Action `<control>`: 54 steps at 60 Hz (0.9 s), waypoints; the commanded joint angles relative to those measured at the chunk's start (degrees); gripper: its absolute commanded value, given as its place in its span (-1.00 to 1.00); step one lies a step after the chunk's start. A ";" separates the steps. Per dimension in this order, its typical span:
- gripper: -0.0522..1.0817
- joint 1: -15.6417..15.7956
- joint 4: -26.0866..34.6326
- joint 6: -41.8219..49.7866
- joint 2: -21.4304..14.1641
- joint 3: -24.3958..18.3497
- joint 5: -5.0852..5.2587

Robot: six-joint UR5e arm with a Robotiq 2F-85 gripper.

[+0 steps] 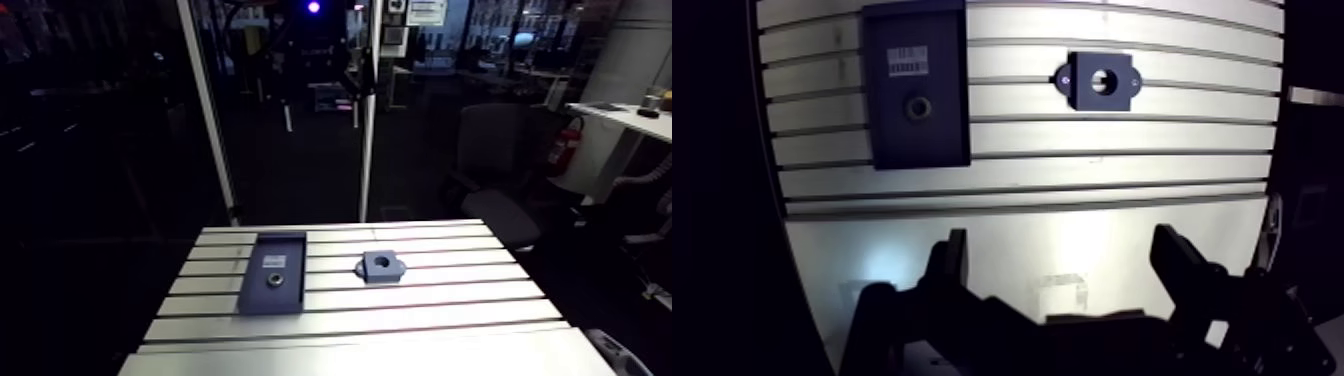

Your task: Pick up the bearing and press it into the housing until flush.

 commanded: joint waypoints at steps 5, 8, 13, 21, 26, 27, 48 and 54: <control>-0.90 1.49 2.73 -1.59 -3.60 4.03 -0.69; -0.90 1.42 2.73 -1.59 -3.60 4.03 -0.70; -0.90 1.32 2.73 -1.59 -3.52 3.78 -0.62; -0.90 1.32 2.73 -1.59 -3.52 3.77 -0.54; -0.90 1.32 2.56 -1.51 -3.52 3.84 -0.29; -0.90 1.32 2.56 -1.51 -3.52 3.84 -0.29; -0.90 2.09 -3.06 -0.80 -0.69 5.48 0.98; -0.90 2.60 -5.83 -0.63 0.56 6.42 1.91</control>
